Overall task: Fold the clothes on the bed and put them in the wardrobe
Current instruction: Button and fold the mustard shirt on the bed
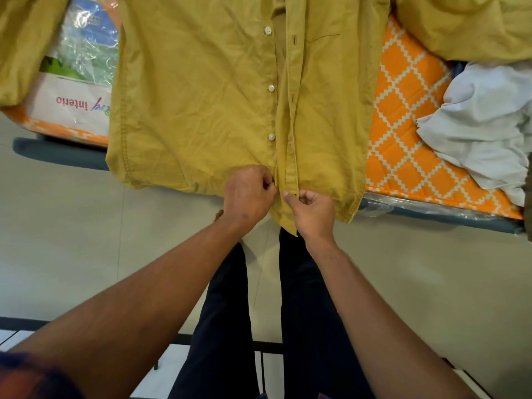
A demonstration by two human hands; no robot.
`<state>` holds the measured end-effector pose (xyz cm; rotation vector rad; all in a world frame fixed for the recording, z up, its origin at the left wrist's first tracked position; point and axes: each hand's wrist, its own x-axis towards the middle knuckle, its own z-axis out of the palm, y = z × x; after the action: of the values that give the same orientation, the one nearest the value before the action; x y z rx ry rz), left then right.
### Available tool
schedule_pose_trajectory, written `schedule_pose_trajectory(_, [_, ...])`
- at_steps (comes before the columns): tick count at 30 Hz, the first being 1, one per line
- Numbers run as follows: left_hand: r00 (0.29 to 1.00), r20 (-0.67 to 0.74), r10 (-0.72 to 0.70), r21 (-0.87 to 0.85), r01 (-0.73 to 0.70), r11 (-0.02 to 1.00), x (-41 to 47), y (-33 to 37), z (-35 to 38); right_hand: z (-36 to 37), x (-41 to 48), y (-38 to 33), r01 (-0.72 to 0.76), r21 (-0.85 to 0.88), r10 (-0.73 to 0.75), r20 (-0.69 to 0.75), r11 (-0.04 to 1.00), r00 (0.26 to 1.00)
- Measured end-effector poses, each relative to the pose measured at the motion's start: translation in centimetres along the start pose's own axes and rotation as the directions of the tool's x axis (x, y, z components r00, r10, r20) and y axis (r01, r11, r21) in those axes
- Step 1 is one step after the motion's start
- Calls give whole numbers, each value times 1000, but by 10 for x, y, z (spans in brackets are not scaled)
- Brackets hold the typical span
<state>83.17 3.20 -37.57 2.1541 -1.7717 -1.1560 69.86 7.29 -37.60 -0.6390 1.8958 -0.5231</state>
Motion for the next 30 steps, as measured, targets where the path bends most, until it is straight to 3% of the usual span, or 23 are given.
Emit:
schedule_pose_trajectory(3, [994, 17, -107, -156, 109, 982, 1, -1, 0, -7, -11, 5, 24, 34, -19, -155, 999, 988])
schedule_pose_trajectory(6, [986, 55, -157, -276, 166, 947, 3, 0, -4, -14, -16, -1, 83, 22, -69, -374, 996, 925])
schedule_pose_trajectory(8, [980, 83, -183, -372, 200, 906, 2, 2, -10, -13, -18, -8, 143, -14, -134, -440, 990, 888])
schedule_pose_trajectory(12, [961, 61, -269, -549, 257, 795, -5, -1, -26, 6, -18, -12, 317, -274, -390, -277, 908, 878])
schedule_pose_trajectory(15, [948, 95, -305, -626, 295, 722, -8, -6, -31, 32, -20, -17, 377, -358, -451, -151, 854, 879])
schedule_pose_trajectory(20, [921, 147, -361, -663, 363, 655, -1, -10, -30, 54, -22, -33, 231, -20, -232, -128, 973, 964])
schedule_pose_trajectory(30, [932, 201, -303, -591, 362, 721, 15, -12, -30, 52, -6, -35, 11, 206, 12, -108, 979, 994])
